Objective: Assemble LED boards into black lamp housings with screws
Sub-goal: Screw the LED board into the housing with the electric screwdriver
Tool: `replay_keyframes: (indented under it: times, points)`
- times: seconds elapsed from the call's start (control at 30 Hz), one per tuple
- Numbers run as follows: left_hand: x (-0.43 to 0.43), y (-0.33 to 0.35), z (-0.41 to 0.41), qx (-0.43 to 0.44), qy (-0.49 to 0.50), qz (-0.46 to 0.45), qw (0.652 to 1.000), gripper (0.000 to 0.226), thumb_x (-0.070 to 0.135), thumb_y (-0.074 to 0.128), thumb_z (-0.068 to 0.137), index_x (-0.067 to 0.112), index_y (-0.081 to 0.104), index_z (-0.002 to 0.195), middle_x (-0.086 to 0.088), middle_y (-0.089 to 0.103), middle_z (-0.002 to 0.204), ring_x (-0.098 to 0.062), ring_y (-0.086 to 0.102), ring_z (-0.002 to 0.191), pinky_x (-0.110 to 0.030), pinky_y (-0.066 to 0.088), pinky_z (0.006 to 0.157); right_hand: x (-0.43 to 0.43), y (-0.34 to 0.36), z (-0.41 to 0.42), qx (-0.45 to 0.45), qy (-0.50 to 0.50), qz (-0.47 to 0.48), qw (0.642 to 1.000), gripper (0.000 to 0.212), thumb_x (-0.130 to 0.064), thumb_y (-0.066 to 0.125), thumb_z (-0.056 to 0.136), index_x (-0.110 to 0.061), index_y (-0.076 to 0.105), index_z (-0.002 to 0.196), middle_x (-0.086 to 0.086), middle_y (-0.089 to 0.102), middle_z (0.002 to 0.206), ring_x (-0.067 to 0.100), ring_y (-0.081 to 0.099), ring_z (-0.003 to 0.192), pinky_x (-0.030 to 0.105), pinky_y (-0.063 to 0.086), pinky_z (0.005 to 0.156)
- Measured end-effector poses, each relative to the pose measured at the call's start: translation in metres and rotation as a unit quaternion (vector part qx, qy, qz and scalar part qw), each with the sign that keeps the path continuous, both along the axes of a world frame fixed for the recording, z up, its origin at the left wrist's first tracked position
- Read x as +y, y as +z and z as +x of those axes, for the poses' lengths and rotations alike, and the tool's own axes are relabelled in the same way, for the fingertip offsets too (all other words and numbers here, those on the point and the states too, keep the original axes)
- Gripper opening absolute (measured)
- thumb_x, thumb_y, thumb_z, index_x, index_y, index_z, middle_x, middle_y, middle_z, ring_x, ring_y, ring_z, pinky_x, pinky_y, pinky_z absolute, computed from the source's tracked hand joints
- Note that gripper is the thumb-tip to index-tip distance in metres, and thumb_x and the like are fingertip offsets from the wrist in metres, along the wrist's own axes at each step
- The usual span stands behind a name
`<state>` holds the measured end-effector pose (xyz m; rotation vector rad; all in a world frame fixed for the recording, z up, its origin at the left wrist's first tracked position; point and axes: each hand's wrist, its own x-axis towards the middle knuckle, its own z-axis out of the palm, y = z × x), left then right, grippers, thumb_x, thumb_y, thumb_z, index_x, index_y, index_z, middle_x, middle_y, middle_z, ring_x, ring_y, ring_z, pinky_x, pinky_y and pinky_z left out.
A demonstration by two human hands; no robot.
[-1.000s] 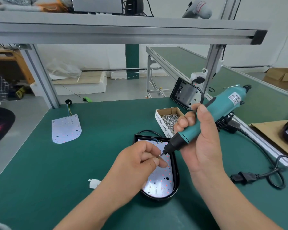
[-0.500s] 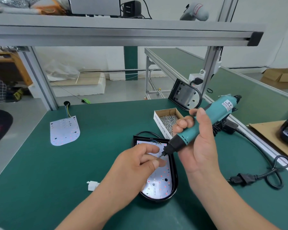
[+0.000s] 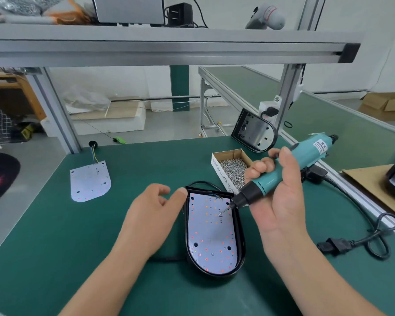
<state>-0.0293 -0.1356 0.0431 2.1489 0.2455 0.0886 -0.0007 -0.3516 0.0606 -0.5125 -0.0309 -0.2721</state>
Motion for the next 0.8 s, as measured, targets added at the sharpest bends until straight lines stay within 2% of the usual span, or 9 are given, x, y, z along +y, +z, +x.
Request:
replay_keyframes:
  times: [0.07, 0.1, 0.13, 0.2, 0.27, 0.33, 0.5, 0.63, 0.8]
  points:
    - [-0.003, -0.006, 0.006, 0.066, -0.032, 0.081, 0.994, 0.092, 0.094, 0.045, 0.073, 0.029, 0.057, 0.136, 0.020, 0.066, 0.106, -0.008, 0.063, 0.099, -0.035, 0.047, 0.082, 0.000, 0.000, -0.001, 0.001, -0.003, -0.005, 1.000, 0.015, -0.027, 0.066, 0.102, -0.015, 0.062, 0.094, -0.003, 0.046, 0.071, 0.012, 0.054, 0.064, 0.025, 0.051, 0.062]
    - [-0.007, -0.008, 0.009, 0.086, -0.049, 0.100, 0.990, 0.100, 0.098, 0.044, 0.068, 0.028, 0.056, 0.137, 0.021, 0.063, 0.111, -0.011, 0.060, 0.103, -0.036, 0.047, 0.085, 0.001, 0.000, -0.001, 0.002, -0.002, -0.009, 1.000, 0.015, -0.026, 0.066, 0.102, -0.015, 0.061, 0.094, -0.003, 0.046, 0.071, 0.012, 0.054, 0.064, 0.024, 0.051, 0.062]
    - [-0.011, -0.010, 0.011, 0.099, -0.062, 0.101, 0.988, 0.096, 0.099, 0.047, 0.065, 0.027, 0.058, 0.128, 0.020, 0.062, 0.109, -0.013, 0.060, 0.102, -0.036, 0.050, 0.085, 0.002, 0.000, -0.001, 0.003, -0.001, -0.012, 1.000, 0.014, -0.026, 0.066, 0.102, -0.015, 0.061, 0.094, -0.003, 0.046, 0.071, 0.012, 0.053, 0.064, 0.024, 0.051, 0.062]
    - [-0.015, -0.012, 0.017, 0.107, -0.085, 0.051, 0.989, 0.074, 0.087, 0.064, 0.065, 0.024, 0.066, 0.104, 0.014, 0.072, 0.097, -0.017, 0.070, 0.092, -0.043, 0.058, 0.087, 0.003, 0.000, -0.001, 0.004, 0.001, -0.020, 1.000, 0.014, -0.026, 0.066, 0.101, -0.015, 0.061, 0.095, -0.003, 0.046, 0.071, 0.012, 0.053, 0.064, 0.024, 0.051, 0.062]
    - [-0.016, -0.016, 0.022, 0.106, -0.134, -0.015, 0.985, 0.045, 0.061, 0.077, 0.073, 0.023, 0.075, 0.097, 0.006, 0.080, 0.094, -0.020, 0.076, 0.091, -0.049, 0.060, 0.092, 0.004, 0.000, -0.001, 0.007, -0.001, -0.028, 1.000, 0.013, -0.026, 0.066, 0.101, -0.015, 0.060, 0.096, -0.003, 0.046, 0.071, 0.012, 0.052, 0.064, 0.024, 0.051, 0.062]
    - [-0.014, -0.019, 0.022, 0.099, -0.171, -0.067, 0.978, 0.023, 0.042, 0.074, 0.077, 0.028, 0.078, 0.095, 0.005, 0.081, 0.096, -0.022, 0.077, 0.095, -0.049, 0.060, 0.096, 0.003, 0.000, -0.001, 0.006, -0.002, -0.032, 0.999, 0.013, -0.026, 0.066, 0.100, -0.015, 0.060, 0.095, -0.003, 0.046, 0.071, 0.012, 0.052, 0.064, 0.024, 0.051, 0.062]
    - [-0.008, -0.029, 0.017, 0.088, -0.149, -0.164, 0.971, 0.033, 0.027, 0.071, 0.075, 0.023, 0.074, 0.108, 0.002, 0.082, 0.103, -0.026, 0.078, 0.098, -0.055, 0.059, 0.099, 0.003, -0.001, 0.001, 0.008, -0.003, -0.035, 0.999, 0.012, -0.024, 0.064, 0.102, -0.015, 0.060, 0.095, -0.003, 0.046, 0.071, 0.012, 0.052, 0.064, 0.025, 0.050, 0.062]
    - [-0.014, -0.034, 0.007, 0.079, -0.139, -0.197, 0.967, 0.038, 0.028, 0.072, 0.074, 0.032, 0.068, 0.112, 0.007, 0.080, 0.106, -0.022, 0.077, 0.100, -0.054, 0.060, 0.098, 0.001, -0.004, 0.003, 0.003, -0.011, -0.056, 0.998, 0.012, -0.024, 0.065, 0.102, -0.013, 0.062, 0.106, -0.002, 0.046, 0.072, 0.013, 0.053, 0.065, 0.026, 0.051, 0.063]
    - [-0.029, -0.038, -0.002, 0.092, -0.147, -0.206, 0.963, 0.029, 0.030, 0.072, 0.071, 0.042, 0.069, 0.097, -0.001, 0.079, 0.104, -0.034, 0.075, 0.100, -0.057, 0.060, 0.094, 0.002, -0.008, 0.007, -0.012, -0.012, -0.065, 0.998, 0.009, -0.023, 0.066, 0.103, -0.015, 0.062, 0.100, -0.003, 0.048, 0.072, 0.012, 0.055, 0.067, 0.026, 0.051, 0.066]
